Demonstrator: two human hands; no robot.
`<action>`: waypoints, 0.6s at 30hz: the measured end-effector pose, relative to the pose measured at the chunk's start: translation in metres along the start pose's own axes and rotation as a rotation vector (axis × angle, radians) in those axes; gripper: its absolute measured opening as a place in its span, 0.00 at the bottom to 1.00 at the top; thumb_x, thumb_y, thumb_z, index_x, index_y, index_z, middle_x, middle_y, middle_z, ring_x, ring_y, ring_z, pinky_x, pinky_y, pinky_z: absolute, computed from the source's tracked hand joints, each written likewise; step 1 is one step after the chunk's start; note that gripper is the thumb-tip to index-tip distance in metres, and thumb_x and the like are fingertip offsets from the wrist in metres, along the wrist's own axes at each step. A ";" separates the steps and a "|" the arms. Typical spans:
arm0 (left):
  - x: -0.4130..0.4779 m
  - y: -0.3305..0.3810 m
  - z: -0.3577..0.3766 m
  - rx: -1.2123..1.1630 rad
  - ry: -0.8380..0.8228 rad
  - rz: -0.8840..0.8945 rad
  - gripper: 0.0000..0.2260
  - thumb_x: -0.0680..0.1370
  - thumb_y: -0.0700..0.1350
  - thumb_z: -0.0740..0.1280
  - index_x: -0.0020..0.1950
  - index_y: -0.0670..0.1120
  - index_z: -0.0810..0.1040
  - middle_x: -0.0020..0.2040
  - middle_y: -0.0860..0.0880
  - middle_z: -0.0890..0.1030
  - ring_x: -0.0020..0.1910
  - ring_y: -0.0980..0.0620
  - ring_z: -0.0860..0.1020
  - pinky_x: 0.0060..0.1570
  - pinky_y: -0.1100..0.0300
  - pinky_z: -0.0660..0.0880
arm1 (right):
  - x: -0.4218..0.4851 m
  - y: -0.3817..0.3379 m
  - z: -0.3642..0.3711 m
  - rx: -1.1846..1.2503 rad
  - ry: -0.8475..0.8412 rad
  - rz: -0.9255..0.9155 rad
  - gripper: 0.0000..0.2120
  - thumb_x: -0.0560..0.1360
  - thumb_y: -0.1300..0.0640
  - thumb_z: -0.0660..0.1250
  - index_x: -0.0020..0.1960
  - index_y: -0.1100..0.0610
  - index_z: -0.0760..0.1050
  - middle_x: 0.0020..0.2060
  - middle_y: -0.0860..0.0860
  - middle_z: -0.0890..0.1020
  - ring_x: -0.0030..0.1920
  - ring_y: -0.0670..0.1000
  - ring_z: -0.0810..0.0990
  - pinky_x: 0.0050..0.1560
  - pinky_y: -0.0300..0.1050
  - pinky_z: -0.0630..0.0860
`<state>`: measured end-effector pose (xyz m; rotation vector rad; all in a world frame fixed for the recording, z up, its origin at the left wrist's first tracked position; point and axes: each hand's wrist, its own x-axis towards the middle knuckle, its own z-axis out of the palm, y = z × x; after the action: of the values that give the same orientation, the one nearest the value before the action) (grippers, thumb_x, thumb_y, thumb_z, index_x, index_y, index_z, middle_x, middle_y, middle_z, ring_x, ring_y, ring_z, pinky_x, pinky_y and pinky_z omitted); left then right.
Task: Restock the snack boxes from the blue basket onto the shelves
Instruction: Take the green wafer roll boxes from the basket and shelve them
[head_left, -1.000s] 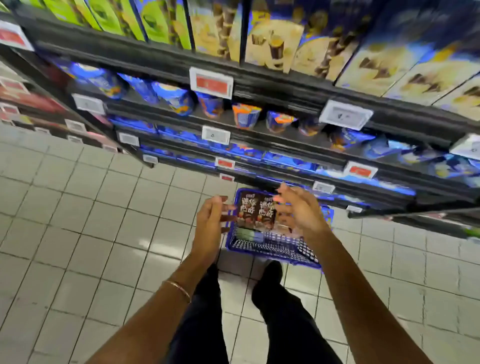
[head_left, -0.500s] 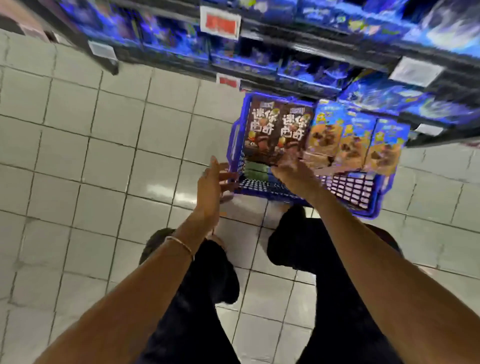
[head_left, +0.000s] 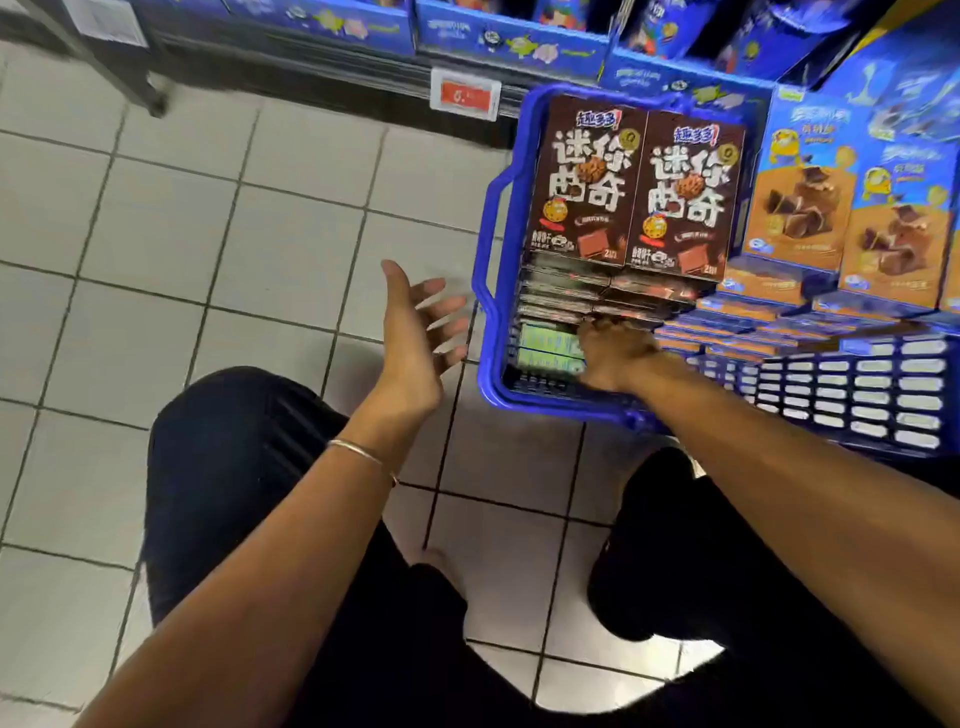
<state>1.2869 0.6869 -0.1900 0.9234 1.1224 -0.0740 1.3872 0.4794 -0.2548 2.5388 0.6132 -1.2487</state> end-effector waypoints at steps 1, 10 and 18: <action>0.001 -0.002 0.002 -0.009 0.001 -0.003 0.31 0.83 0.73 0.50 0.57 0.50 0.80 0.49 0.50 0.86 0.46 0.51 0.82 0.41 0.57 0.73 | 0.002 -0.004 -0.001 -0.036 -0.001 0.001 0.31 0.78 0.51 0.68 0.75 0.61 0.63 0.71 0.62 0.71 0.69 0.65 0.73 0.65 0.59 0.75; -0.025 0.008 0.005 -0.038 0.014 0.029 0.31 0.83 0.72 0.50 0.59 0.50 0.81 0.55 0.48 0.86 0.54 0.49 0.83 0.49 0.54 0.75 | -0.013 0.008 -0.012 -0.210 0.213 -0.090 0.22 0.75 0.40 0.68 0.60 0.54 0.76 0.56 0.56 0.83 0.55 0.60 0.83 0.44 0.48 0.71; -0.032 0.010 0.010 -0.069 0.019 0.047 0.29 0.84 0.70 0.52 0.59 0.50 0.81 0.51 0.50 0.86 0.50 0.51 0.83 0.47 0.55 0.75 | 0.003 -0.007 -0.004 -0.277 0.137 -0.163 0.20 0.78 0.54 0.67 0.68 0.60 0.71 0.57 0.58 0.82 0.55 0.61 0.82 0.45 0.51 0.75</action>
<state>1.2839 0.6743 -0.1574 0.8900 1.1136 0.0116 1.3884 0.4880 -0.2548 2.3928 0.9685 -0.9630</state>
